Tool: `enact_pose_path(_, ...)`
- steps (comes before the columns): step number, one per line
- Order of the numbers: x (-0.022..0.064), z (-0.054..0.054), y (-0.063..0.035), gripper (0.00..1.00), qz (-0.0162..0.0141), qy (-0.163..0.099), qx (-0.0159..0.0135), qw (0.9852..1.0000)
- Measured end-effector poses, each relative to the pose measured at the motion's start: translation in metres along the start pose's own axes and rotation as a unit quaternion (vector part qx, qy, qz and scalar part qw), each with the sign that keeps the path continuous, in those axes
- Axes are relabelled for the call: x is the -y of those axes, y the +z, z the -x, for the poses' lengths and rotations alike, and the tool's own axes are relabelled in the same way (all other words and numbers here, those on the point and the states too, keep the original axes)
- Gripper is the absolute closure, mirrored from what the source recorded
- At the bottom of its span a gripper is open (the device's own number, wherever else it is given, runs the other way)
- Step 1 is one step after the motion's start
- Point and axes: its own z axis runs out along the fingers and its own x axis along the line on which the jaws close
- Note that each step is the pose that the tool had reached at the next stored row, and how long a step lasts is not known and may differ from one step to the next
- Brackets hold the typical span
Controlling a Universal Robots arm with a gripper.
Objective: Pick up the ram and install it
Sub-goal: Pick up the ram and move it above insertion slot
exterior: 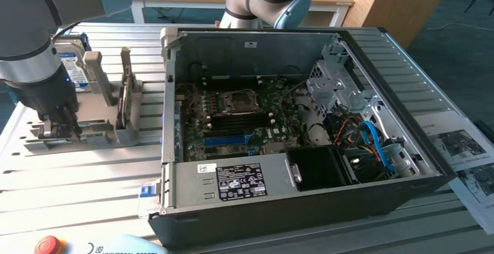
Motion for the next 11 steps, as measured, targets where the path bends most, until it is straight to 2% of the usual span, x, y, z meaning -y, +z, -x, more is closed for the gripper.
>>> enact_pose_path(11, 0.0004, 0.0, 0.0001, 0.79, 0.0, 0.0, 0.0, 1.0)
